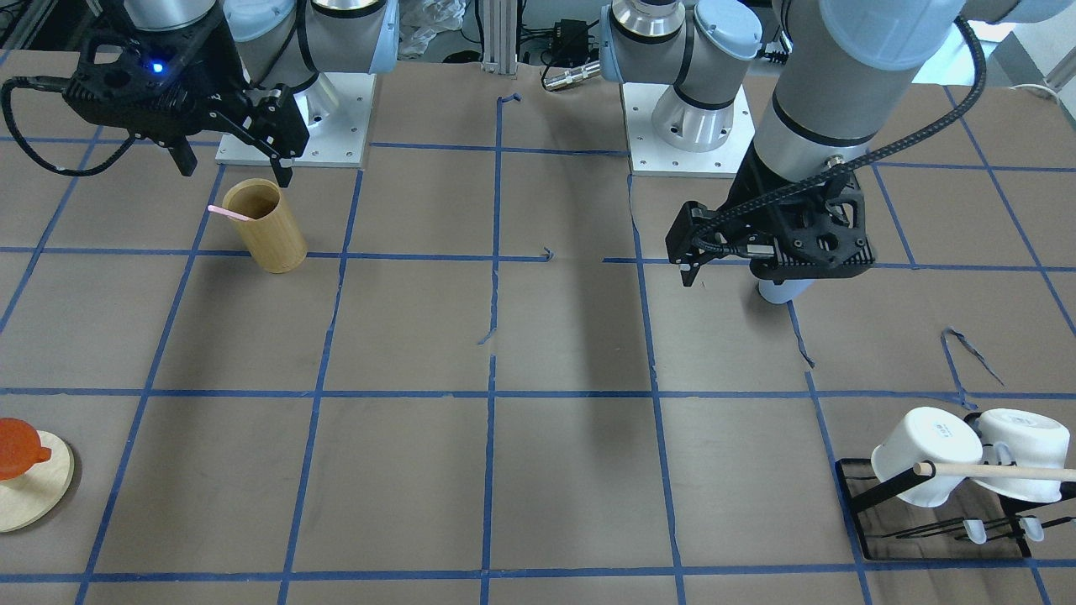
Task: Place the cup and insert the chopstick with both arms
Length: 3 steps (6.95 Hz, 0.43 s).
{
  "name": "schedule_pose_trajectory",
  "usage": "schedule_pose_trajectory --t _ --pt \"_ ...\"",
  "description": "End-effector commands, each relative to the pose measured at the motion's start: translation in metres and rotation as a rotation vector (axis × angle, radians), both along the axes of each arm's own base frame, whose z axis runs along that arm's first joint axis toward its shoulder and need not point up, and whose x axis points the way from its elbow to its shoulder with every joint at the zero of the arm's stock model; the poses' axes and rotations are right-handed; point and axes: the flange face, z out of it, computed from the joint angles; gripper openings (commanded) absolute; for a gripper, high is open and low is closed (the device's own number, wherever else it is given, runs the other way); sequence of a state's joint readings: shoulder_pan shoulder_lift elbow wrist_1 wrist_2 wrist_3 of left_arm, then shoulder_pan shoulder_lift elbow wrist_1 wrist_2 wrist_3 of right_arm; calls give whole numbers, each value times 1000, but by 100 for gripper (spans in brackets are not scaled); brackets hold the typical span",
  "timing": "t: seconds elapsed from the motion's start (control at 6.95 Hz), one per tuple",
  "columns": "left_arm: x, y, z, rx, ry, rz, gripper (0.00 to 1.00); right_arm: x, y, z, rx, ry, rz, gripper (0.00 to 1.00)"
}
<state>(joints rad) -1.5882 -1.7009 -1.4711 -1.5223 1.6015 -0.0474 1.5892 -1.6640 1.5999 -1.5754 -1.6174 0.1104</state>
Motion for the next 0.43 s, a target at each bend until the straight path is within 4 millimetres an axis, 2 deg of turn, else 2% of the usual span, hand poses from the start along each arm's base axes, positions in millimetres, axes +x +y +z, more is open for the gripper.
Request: schedule_pose_trajectory --t 0.0,0.29 --pt "-4 5 0 7 -2 -7 100 0 0 -1 3 1 0 100" --pt "-4 6 0 7 -3 -7 100 -1 0 -1 4 3 -2 100"
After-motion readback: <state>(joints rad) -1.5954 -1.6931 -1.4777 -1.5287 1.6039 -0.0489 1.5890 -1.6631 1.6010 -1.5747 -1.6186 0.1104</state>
